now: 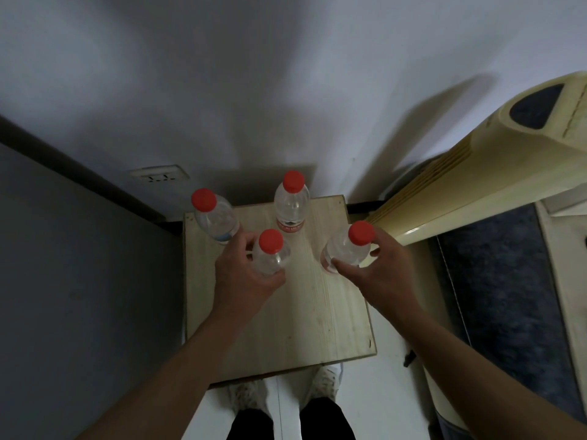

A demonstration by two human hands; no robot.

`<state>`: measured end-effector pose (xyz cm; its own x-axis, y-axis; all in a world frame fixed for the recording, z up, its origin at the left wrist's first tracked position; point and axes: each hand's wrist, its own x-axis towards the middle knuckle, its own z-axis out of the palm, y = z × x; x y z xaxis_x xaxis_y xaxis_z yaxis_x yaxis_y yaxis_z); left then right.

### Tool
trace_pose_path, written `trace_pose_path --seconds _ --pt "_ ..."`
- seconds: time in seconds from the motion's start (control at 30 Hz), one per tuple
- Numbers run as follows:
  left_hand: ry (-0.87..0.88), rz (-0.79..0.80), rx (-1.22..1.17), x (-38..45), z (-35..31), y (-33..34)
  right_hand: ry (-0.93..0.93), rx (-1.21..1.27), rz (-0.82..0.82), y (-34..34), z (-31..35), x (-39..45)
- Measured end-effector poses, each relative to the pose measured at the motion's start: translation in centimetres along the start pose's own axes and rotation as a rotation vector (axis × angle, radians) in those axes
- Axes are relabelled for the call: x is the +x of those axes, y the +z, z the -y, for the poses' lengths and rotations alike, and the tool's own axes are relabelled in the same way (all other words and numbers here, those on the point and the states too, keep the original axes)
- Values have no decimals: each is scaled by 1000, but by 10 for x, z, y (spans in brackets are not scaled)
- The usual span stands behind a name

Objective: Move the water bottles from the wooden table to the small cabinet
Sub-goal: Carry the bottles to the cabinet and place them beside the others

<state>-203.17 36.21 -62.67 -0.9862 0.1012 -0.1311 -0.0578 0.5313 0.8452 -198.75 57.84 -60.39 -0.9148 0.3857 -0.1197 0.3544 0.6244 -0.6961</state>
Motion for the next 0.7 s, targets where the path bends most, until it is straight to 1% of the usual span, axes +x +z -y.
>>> trace_pose_path --seconds 0.37,0.53,0.7 --pt "7 27 -16 4 10 10 -2 29 11 13 -6 12" --pt "16 63 -24 0 12 6 0 41 12 18 -9 12" --pt "32 66 -5 -1 11 5 -38 18 41 15 -11 5"
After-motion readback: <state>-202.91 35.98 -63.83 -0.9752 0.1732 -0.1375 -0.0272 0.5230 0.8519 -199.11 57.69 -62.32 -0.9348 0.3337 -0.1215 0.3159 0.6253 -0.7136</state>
